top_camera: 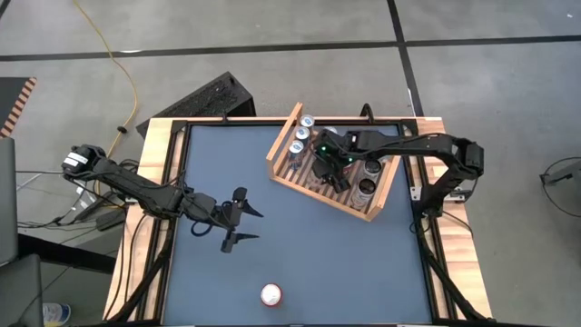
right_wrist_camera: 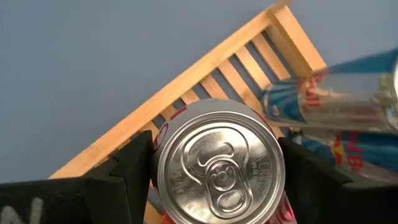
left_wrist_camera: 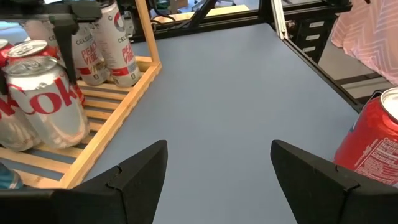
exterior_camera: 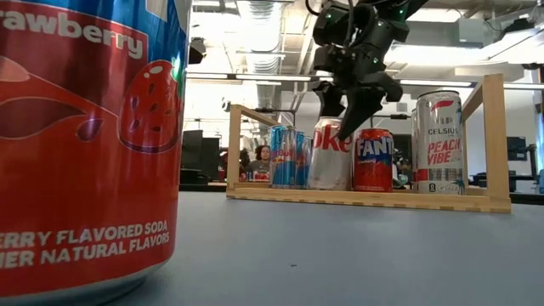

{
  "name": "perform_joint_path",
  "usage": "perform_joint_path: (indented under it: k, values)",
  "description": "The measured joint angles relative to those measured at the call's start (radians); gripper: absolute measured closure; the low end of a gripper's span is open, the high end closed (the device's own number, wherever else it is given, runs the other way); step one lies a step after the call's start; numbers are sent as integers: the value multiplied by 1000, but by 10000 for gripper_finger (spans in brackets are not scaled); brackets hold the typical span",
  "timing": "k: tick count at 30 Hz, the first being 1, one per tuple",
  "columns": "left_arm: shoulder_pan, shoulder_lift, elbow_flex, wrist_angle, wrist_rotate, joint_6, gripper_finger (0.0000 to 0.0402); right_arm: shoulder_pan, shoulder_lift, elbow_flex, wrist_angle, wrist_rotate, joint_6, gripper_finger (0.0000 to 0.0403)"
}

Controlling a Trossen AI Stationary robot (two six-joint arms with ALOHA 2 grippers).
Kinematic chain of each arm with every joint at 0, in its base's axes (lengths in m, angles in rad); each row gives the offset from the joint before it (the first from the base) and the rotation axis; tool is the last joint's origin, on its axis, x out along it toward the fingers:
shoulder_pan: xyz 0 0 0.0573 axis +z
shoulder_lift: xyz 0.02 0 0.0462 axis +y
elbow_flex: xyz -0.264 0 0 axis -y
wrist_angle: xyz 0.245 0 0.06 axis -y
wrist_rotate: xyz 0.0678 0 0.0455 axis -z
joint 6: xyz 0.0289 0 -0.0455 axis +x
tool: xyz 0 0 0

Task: Place canned beverage on shelf
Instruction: Put the silver soda can aligned with the other silver soda cans on the shelf

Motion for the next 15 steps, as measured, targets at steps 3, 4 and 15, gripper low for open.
perform_joint_path:
  k: [3,4,15]
  values:
    - [0,0,0,4,-3,12,127,10,0,0,-11,-1,-3,122]
    - [0,0,0,4,-3,14,127,10,0,0,-12,-2,-7,122]
    - [0,0,0,4,-26,14,127,-5,20,1,18,-3,-45,122]
